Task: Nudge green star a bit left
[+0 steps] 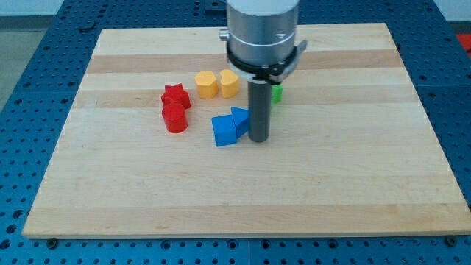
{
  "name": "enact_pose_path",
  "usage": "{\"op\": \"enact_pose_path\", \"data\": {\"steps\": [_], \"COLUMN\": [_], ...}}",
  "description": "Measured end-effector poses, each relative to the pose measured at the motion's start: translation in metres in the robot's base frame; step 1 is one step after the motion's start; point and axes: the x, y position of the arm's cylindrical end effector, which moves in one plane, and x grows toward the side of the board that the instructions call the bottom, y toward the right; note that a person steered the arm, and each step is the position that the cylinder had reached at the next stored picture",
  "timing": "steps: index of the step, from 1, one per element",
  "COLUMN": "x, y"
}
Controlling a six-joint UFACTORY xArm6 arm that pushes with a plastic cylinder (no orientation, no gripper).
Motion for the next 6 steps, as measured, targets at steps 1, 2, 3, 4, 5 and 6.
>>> {"op": "enact_pose_path", "data": {"steps": [1, 2, 3, 4, 5, 6], "x": [-0.002, -0.003, -0.008, -0.027, -0.064, -0.098], "y": [0.032, 0.058, 0.080, 0.096, 0.097, 0.087]}}
